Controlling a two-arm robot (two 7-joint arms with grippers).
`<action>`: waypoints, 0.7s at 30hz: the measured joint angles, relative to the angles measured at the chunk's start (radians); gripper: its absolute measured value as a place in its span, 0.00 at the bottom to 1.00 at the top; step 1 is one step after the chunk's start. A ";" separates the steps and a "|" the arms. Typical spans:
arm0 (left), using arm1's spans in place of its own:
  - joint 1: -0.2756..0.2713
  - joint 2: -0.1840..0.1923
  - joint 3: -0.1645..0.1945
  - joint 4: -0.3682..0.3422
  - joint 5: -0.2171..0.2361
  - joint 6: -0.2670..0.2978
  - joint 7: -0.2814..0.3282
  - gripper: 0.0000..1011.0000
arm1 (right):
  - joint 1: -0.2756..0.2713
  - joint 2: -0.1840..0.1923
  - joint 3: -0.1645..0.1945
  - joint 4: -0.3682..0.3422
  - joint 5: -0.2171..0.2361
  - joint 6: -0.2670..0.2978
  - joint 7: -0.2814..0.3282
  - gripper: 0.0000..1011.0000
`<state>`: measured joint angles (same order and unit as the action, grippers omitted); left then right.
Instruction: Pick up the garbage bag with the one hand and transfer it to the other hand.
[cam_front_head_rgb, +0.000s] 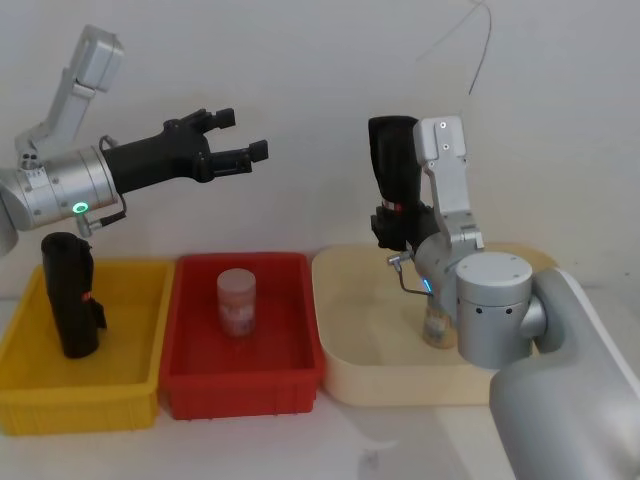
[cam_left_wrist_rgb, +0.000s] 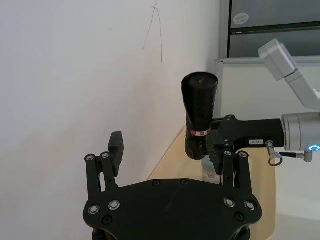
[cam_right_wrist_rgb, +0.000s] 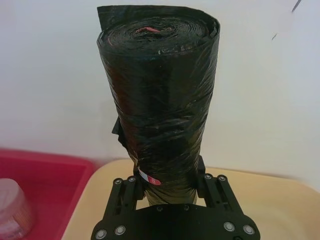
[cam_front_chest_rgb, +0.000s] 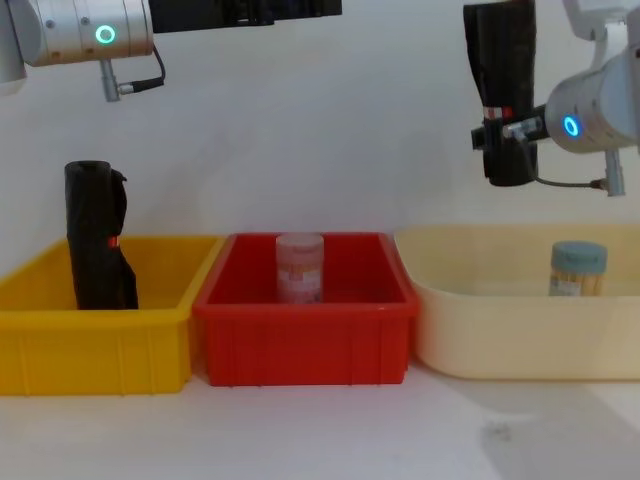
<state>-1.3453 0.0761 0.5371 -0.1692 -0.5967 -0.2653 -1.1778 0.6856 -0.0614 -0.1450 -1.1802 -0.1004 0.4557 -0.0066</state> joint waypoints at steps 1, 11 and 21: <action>0.000 0.000 0.000 0.000 0.000 0.000 0.000 0.99 | 0.002 0.001 0.000 0.004 -0.001 0.002 0.001 0.55; 0.000 0.000 0.000 0.000 0.000 0.000 0.000 0.99 | 0.017 0.013 0.004 0.034 -0.009 0.026 0.014 0.78; 0.000 0.000 0.000 0.000 0.000 0.000 0.000 0.99 | 0.023 0.018 0.006 0.047 -0.012 0.038 0.019 0.99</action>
<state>-1.3453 0.0761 0.5371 -0.1692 -0.5967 -0.2652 -1.1778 0.7086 -0.0430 -0.1394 -1.1328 -0.1122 0.4939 0.0129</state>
